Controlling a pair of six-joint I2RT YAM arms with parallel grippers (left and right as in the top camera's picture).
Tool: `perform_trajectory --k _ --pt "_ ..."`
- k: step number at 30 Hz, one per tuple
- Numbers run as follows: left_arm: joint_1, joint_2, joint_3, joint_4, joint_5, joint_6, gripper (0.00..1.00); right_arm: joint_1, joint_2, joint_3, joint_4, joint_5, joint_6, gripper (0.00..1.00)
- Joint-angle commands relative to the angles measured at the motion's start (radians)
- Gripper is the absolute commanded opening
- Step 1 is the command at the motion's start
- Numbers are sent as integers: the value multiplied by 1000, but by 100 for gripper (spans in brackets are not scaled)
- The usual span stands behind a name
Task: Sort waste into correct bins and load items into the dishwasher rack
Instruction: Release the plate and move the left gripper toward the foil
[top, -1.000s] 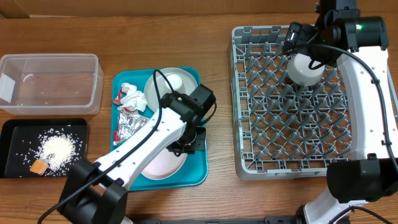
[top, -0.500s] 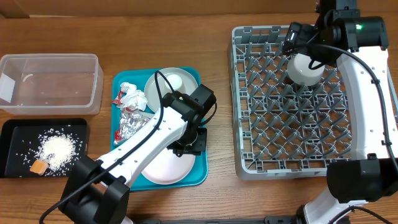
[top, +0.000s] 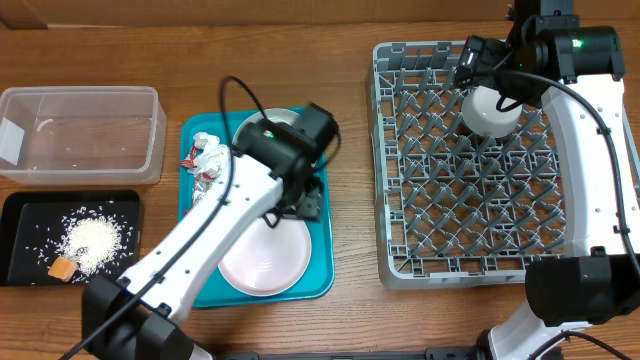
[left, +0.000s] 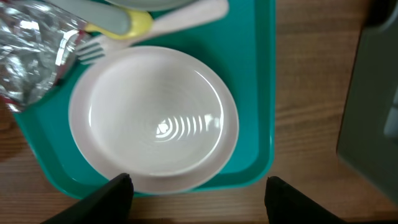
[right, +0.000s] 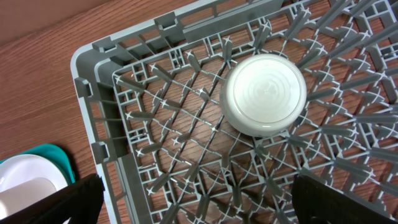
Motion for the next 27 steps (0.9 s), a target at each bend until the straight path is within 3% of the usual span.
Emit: perform_trajectory --k 1,2,9,18,23,27 --pt "69 -16 32 3 -69 -86 93 2 -10 3 6 8 5 100" --pt "86 -16 31 7 -69 -107 100 2 -10 3 6 8 5 100" --pt "129 -15 31 24 -74 -132 100 2 -10 3 6 8 5 100" --pt "167 -15 32 -23 -369 -67 100 2 -10 3 6 8 5 100" --pt "249 -15 32 -66 -330 -133 100 2 -10 3 6 8 5 100" --pt "301 -15 31 -71 -187 -132 100 2 -10 3 6 8 5 100"
